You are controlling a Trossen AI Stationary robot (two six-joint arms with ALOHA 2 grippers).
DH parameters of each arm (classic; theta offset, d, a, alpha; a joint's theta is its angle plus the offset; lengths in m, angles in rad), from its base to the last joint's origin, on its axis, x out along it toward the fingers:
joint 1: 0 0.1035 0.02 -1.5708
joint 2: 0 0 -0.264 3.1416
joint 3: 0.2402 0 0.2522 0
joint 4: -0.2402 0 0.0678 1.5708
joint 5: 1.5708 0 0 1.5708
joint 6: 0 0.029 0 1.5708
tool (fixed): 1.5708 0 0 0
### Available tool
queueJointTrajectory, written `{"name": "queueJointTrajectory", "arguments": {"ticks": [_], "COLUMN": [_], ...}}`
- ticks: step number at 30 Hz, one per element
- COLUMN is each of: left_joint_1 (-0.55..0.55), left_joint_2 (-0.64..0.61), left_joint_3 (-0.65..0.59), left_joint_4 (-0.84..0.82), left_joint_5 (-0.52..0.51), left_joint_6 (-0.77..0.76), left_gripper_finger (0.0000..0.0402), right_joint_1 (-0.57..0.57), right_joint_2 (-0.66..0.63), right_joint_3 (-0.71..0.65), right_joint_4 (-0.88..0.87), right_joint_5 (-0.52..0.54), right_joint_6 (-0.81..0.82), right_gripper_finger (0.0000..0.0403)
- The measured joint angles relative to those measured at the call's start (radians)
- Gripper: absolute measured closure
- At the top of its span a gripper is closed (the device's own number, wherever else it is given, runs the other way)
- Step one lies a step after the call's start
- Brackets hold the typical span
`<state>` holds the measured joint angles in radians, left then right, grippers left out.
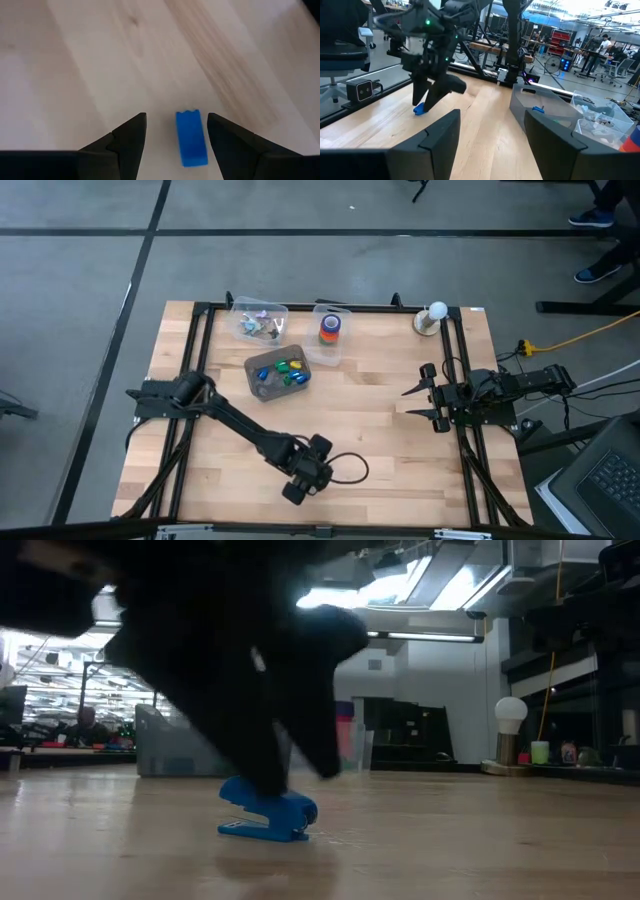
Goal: Pick and place Stapler, Stapler remover, tape
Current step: Put the blue stapler into the black bin
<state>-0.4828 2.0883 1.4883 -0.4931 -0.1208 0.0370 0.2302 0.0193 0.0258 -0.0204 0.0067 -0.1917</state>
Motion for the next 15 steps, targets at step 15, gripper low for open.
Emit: {"name": "queueJointTrajectory", "arguments": {"ticks": [15], "left_joint_1": [-0.009], "left_joint_2": [0.061], "left_joint_3": [0.005], "left_joint_4": [-0.043], "left_joint_5": [0.023], "left_joint_6": [-0.060], "left_gripper_finger": [0.0261], "right_joint_1": [0.000], "right_joint_2": [0.000], "right_joint_3": [0.000], "right_joint_4": [0.000], "right_joint_5": [0.000], "right_joint_6": [0.000], "right_gripper_finger": [0.0178]}}
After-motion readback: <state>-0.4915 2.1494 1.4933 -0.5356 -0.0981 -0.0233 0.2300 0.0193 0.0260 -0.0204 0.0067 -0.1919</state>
